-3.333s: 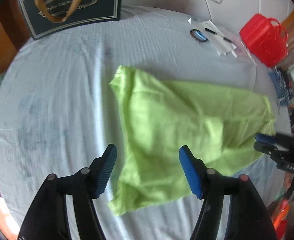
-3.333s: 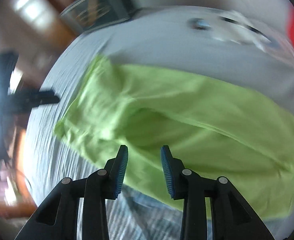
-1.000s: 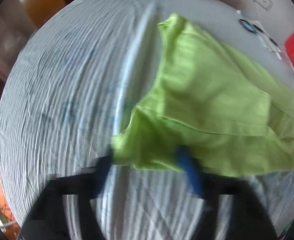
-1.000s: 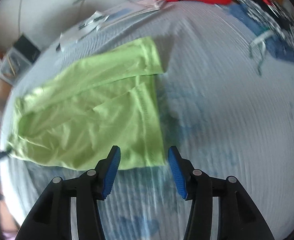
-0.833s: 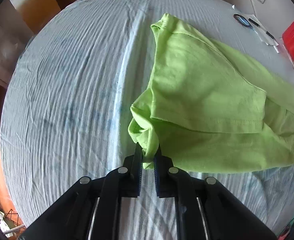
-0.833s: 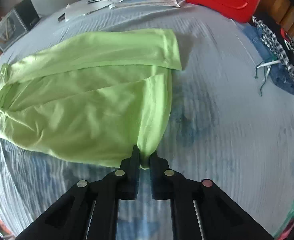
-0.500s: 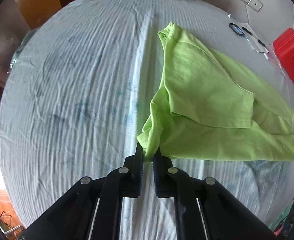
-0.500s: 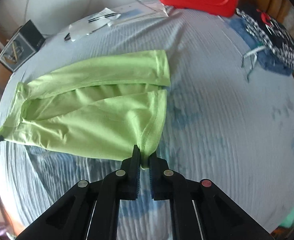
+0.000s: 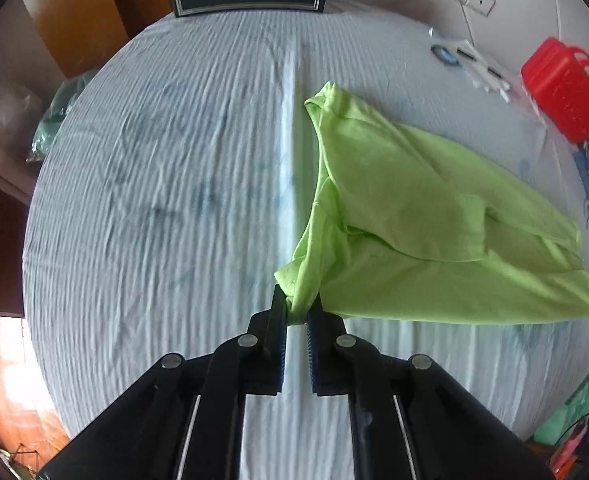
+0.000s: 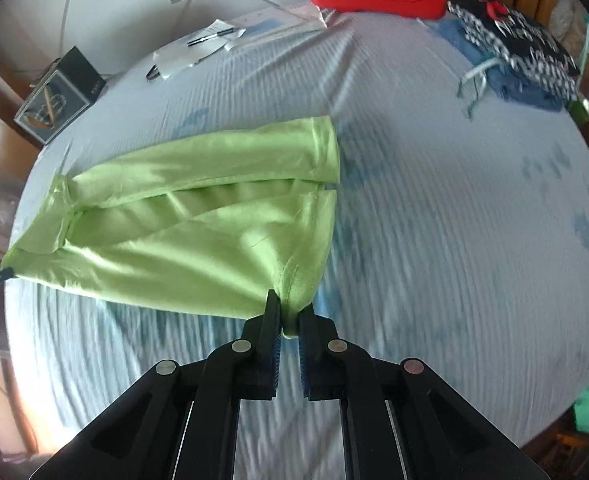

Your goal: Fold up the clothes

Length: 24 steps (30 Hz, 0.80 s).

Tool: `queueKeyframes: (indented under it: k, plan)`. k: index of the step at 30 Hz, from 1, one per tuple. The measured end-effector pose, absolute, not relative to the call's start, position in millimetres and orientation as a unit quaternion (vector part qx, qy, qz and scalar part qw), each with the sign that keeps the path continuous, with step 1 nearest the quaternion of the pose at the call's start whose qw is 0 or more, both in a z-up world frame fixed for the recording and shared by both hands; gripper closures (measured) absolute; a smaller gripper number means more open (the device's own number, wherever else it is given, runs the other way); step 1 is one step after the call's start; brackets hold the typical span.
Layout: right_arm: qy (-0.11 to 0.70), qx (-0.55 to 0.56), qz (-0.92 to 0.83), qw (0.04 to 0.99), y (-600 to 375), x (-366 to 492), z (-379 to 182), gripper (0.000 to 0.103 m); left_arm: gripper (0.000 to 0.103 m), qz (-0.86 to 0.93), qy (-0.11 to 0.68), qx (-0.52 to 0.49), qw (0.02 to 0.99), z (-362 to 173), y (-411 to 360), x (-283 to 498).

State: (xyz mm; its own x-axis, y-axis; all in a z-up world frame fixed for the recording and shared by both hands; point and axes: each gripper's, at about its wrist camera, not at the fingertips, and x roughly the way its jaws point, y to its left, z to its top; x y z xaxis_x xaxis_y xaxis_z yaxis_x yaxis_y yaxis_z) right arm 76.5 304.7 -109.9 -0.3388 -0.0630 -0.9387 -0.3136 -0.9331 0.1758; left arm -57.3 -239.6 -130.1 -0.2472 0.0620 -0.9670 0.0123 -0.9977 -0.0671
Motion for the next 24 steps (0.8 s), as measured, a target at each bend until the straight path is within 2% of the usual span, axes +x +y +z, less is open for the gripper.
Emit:
queueKeyframes:
  k: [4, 5, 6, 8, 10, 11, 12, 16, 20, 22, 23, 24]
  plan:
    - [0.179, -0.615, 0.765, 0.068, 293.4, 107.8, -141.0, 0.095, 0.092, 0.768, -0.011, -0.640, 0.011, -152.9, -256.8, -29.3]
    - [0.184, -0.626, 0.755, 0.070, 293.3, 113.1, -150.2, 0.091, 0.091, 0.766, -0.006, -0.643, 0.007, -157.5, -257.0, -28.6]
    - [0.180, -0.635, 0.747, 0.080, 294.8, 116.6, -155.7, 0.081, 0.083, 0.765, 0.002, -0.644, -0.002, -159.7, -256.6, -28.5]
    - [0.172, -0.641, 0.742, 0.095, 300.1, 121.3, -158.3, 0.075, 0.075, 0.776, 0.011, -0.630, -0.023, -151.3, -254.0, -28.7]
    - [0.169, -0.626, 0.756, 0.095, 309.7, 121.3, -145.3, 0.073, 0.051, 0.794, 0.001, -0.608, -0.025, -134.2, -248.6, -28.4]
    - [0.162, -0.615, 0.766, 0.092, 313.4, 117.7, -136.0, 0.070, 0.030, 0.805, -0.003, -0.593, -0.028, -123.5, -243.0, -27.9]
    - [0.154, -0.605, 0.776, 0.090, 316.7, 113.6, -126.9, 0.069, 0.014, 0.815, -0.010, -0.579, -0.029, -114.2, -235.6, -27.2]
    - [0.125, -0.570, 0.811, 0.043, 327.0, 75.9, -99.5, 0.065, 0.012, 0.830, -0.059, -0.555, -0.015, -98.8, -194.0, -25.0]
    - [0.091, -0.569, 0.817, -0.013, 334.5, 27.9, -102.2, 0.065, 0.012, 0.826, -0.096, -0.555, -0.019, -113.8, -114.9, -9.4]
    - [0.054, -0.570, 0.818, -0.051, 336.3, 10.2, -108.5, 0.077, 0.012, 0.824, -0.113, -0.555, -0.022, -122.3, -73.8, -0.8]
    - [0.033, -0.570, 0.817, -0.079, 337.4, 1.5, -112.9, 0.090, 0.012, 0.823, -0.122, -0.555, -0.024, -126.6, -53.2, 3.6]
    - [0.011, -0.569, 0.815, -0.107, 338.5, -7.1, -117.3, 0.093, 0.012, 0.821, -0.131, -0.555, -0.035, -130.2, -34.1, 8.6]
